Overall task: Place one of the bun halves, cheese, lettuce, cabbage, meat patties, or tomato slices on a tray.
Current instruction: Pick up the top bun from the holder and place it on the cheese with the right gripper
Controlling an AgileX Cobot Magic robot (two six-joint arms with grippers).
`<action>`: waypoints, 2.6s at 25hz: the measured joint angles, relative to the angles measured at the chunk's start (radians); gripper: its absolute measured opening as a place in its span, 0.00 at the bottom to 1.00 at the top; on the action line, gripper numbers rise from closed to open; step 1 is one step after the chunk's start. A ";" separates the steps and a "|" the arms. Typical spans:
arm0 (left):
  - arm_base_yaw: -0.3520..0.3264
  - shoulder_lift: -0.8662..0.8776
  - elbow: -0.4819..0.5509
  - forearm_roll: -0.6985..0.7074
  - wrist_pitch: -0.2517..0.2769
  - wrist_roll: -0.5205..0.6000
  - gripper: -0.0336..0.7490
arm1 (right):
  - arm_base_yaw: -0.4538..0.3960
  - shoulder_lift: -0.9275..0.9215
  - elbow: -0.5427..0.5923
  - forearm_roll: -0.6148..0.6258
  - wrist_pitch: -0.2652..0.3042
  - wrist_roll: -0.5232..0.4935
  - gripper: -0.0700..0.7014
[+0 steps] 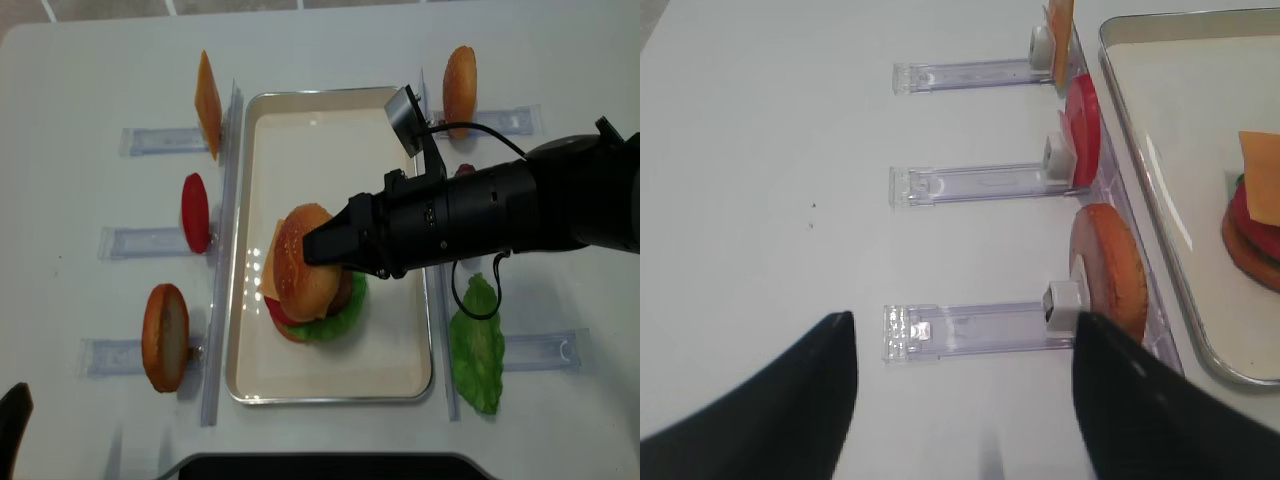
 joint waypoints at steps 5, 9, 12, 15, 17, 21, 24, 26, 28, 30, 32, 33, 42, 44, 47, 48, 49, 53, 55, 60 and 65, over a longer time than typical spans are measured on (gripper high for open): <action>0.000 0.000 0.000 0.000 0.000 0.000 0.70 | 0.009 0.049 -0.086 0.000 0.032 0.010 0.37; 0.000 0.000 0.000 0.000 0.000 0.000 0.70 | 0.043 0.067 -0.115 0.001 0.025 0.011 0.37; 0.000 0.000 0.000 0.000 0.000 0.000 0.70 | 0.067 0.092 -0.117 0.001 0.023 0.011 0.37; 0.000 0.000 0.000 0.000 0.000 0.000 0.70 | 0.075 0.135 -0.117 0.001 0.020 0.011 0.37; 0.000 0.000 0.000 0.000 0.000 0.000 0.70 | 0.076 0.158 -0.117 0.001 0.016 0.008 0.37; 0.000 0.000 0.000 0.000 0.000 0.000 0.70 | 0.072 0.175 -0.122 0.000 0.019 -0.002 0.37; 0.000 0.000 0.000 0.000 0.000 0.000 0.70 | 0.068 0.177 -0.122 0.000 0.021 -0.019 0.37; 0.000 0.000 0.000 0.000 0.000 0.000 0.70 | 0.064 0.177 -0.122 0.000 0.021 -0.023 0.37; 0.000 0.000 0.000 0.000 0.000 0.000 0.70 | 0.059 0.177 -0.122 0.000 0.027 -0.025 0.37; 0.000 0.000 0.000 0.000 0.000 0.000 0.70 | 0.047 0.177 -0.122 0.000 0.041 -0.026 0.37; 0.000 0.000 0.000 0.000 0.000 0.000 0.70 | 0.032 0.177 -0.122 0.000 0.056 -0.026 0.37; 0.000 0.000 0.000 0.000 0.000 0.000 0.70 | 0.024 0.177 -0.122 0.000 0.064 -0.026 0.37; 0.000 0.000 0.000 0.000 0.000 0.000 0.70 | 0.010 0.177 -0.122 0.000 0.072 -0.037 0.37; 0.000 0.000 0.000 0.000 0.000 0.000 0.70 | 0.010 0.177 -0.122 0.000 0.072 -0.049 0.37; 0.000 0.000 0.000 0.000 0.000 0.000 0.70 | 0.010 0.177 -0.122 0.000 0.068 -0.053 0.37; 0.000 0.000 0.000 0.000 0.000 0.000 0.70 | 0.010 0.177 -0.122 0.000 0.062 -0.054 0.37; 0.000 0.000 0.000 0.000 0.000 0.000 0.70 | 0.010 0.177 -0.122 -0.001 0.058 -0.054 0.37; 0.000 0.000 0.000 0.000 0.000 0.000 0.70 | 0.010 0.177 -0.122 -0.007 0.035 -0.056 0.37; 0.000 0.000 0.000 0.000 0.000 0.000 0.70 | 0.010 0.177 -0.122 -0.007 0.029 -0.057 0.37; 0.000 0.000 0.000 0.000 0.000 0.000 0.70 | 0.010 0.177 -0.122 -0.007 0.027 -0.061 0.37; 0.000 0.000 0.000 0.000 0.000 0.000 0.70 | 0.010 0.177 -0.122 -0.008 0.027 -0.061 0.37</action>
